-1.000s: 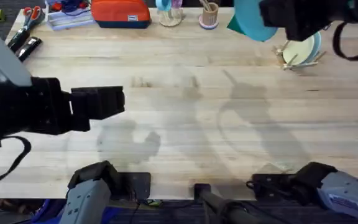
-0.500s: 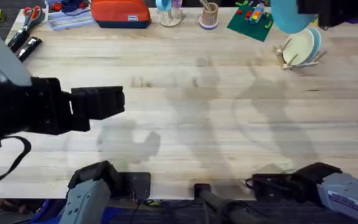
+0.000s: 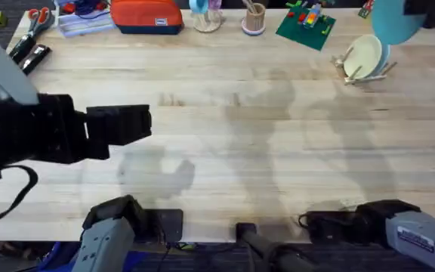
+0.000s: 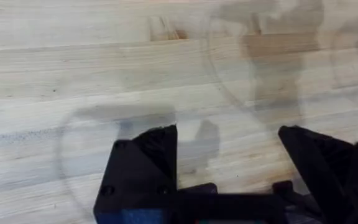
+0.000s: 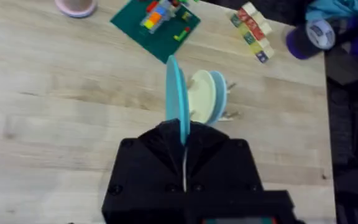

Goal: Pick up the plates from the table one by one and place each into a slot on the dish rack.

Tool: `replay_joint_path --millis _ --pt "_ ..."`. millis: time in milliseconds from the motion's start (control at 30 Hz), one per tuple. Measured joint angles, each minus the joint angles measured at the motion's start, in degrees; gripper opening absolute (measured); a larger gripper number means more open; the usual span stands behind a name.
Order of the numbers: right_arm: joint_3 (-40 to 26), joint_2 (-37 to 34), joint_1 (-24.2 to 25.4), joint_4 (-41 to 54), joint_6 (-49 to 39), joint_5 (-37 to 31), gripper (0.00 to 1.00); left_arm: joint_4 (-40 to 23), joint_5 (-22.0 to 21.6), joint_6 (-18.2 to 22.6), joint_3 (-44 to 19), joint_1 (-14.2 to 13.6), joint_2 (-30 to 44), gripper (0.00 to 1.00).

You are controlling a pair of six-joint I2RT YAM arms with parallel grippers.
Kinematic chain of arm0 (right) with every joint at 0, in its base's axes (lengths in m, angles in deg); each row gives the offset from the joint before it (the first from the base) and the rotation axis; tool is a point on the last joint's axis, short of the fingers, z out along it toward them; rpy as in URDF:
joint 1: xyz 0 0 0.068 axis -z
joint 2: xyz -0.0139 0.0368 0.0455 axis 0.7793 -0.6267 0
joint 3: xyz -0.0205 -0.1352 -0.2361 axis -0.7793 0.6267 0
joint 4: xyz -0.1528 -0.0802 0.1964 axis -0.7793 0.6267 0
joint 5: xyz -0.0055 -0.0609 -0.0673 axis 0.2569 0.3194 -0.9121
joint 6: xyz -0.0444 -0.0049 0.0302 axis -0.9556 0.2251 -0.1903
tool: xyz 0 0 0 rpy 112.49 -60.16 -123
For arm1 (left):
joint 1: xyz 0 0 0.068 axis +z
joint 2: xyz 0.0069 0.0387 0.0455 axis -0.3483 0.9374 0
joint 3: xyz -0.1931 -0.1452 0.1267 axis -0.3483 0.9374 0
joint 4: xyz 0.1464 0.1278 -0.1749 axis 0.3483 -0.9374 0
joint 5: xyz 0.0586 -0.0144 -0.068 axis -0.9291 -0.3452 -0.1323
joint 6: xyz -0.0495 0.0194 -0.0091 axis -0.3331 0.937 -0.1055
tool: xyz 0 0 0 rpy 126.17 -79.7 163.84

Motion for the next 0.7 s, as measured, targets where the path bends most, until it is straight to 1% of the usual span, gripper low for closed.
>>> replay_joint_path --millis 467,633,700 --pt "0.0 0.0 11.3 0.4 -1.7 0.0 0.028 0.0 0.0 0.0 0.0 0.0 0.0 0.995" --pt "0.0 0.0 15.2 0.3 -3.7 0.1 0.028 0.0 0.0 0.0 0.0 0.0 0.0 0.992" --pt "0.0 0.0 16.8 0.3 -4.6 1.1 0.028 0.0 0.0 0.0 0.0 0.0 0.0 0.993"
